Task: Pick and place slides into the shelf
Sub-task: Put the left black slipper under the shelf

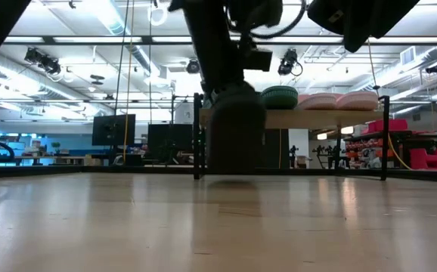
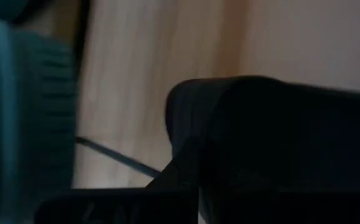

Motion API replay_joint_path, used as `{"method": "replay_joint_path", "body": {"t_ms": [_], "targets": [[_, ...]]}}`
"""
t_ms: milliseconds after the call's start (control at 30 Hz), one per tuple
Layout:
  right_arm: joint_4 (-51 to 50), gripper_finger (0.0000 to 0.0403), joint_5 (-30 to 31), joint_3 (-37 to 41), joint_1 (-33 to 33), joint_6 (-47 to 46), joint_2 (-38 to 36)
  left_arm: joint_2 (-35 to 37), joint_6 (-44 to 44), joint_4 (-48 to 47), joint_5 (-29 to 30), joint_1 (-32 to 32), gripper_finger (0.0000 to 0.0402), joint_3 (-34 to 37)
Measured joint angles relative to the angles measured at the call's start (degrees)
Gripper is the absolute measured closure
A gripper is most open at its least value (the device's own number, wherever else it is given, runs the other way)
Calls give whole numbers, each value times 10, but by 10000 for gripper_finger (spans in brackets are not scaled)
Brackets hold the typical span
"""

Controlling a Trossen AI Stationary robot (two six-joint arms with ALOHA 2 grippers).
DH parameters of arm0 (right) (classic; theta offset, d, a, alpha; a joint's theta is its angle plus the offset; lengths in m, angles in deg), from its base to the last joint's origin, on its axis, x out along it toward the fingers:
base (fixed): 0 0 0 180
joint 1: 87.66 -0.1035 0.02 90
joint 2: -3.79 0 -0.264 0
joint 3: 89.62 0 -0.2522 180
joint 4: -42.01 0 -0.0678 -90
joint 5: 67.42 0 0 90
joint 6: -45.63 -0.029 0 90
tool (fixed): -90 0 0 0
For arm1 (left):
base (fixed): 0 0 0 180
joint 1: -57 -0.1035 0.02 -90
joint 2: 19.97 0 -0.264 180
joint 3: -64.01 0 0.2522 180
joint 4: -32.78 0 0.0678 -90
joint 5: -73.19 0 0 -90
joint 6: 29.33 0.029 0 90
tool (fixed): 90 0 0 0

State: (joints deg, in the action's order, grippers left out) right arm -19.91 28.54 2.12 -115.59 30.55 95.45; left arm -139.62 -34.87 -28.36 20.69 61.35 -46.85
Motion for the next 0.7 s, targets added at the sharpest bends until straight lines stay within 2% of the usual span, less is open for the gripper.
{"method": "replay_joint_path", "body": {"t_ms": [333, 533, 700], "targets": [[0, 268, 0, 0, 0, -63, 0, -13, 26, 5, 0, -67, 393, 0], [2, 268, 1, 0, 0, -63, 0, -50, 35, 23, 5, -76, 392, -2], [2, 268, 5, 0, 0, -63, 0, -64, 33, 29, 9, -69, 374, -2]]}}
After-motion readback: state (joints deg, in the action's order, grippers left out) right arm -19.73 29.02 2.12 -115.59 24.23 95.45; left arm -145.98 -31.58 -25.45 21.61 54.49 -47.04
